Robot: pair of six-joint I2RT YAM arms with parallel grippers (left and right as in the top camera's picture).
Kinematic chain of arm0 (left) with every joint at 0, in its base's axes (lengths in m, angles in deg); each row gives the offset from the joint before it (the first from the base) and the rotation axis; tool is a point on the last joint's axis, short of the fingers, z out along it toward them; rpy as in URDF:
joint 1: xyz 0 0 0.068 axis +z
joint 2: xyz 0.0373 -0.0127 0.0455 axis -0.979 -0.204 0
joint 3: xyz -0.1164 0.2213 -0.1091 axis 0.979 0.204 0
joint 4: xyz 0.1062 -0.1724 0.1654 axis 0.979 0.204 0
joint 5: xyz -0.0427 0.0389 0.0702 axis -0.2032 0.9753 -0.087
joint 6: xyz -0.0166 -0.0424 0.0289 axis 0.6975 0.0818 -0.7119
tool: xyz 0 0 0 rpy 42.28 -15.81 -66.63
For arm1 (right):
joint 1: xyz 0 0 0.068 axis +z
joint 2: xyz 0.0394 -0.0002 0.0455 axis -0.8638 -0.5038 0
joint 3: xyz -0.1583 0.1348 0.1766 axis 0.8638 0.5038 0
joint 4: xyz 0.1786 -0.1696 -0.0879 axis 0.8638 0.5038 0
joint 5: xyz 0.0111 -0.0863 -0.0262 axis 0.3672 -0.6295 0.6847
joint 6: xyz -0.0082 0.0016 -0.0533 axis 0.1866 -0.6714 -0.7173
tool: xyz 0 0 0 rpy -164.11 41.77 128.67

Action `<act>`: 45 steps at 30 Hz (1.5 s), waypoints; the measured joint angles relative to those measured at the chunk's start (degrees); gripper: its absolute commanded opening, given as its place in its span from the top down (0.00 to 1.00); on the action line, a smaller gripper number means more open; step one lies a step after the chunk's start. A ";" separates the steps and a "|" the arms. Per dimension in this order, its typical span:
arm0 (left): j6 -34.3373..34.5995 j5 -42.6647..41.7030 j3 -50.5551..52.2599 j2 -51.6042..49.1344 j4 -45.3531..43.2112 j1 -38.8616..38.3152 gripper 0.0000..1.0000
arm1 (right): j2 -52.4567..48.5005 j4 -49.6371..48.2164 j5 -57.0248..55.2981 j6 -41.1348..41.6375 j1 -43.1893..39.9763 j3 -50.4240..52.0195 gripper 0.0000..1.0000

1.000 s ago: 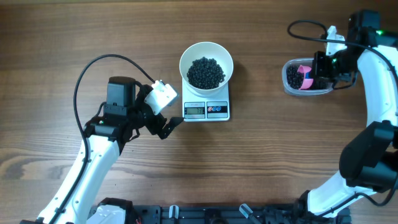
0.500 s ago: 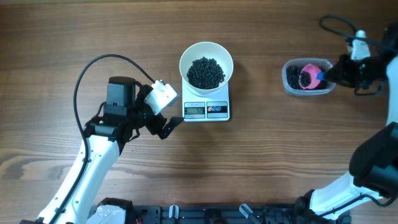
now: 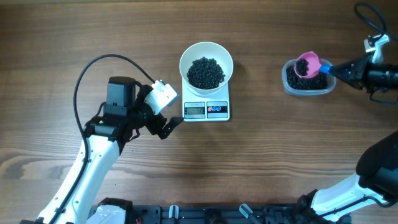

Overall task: Scoop item into bowl and weigh 150g on scale
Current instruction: 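Carry the filled scoop with right gripper over the bowl, then tip the scoop with right gripper to pour beans into the bowl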

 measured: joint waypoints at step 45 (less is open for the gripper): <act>0.00 0.00 0.00 0.00 0.00 0.00 0.00 | 0.02 -8.83 -69.75 22.40 68.43 -20.28 0.96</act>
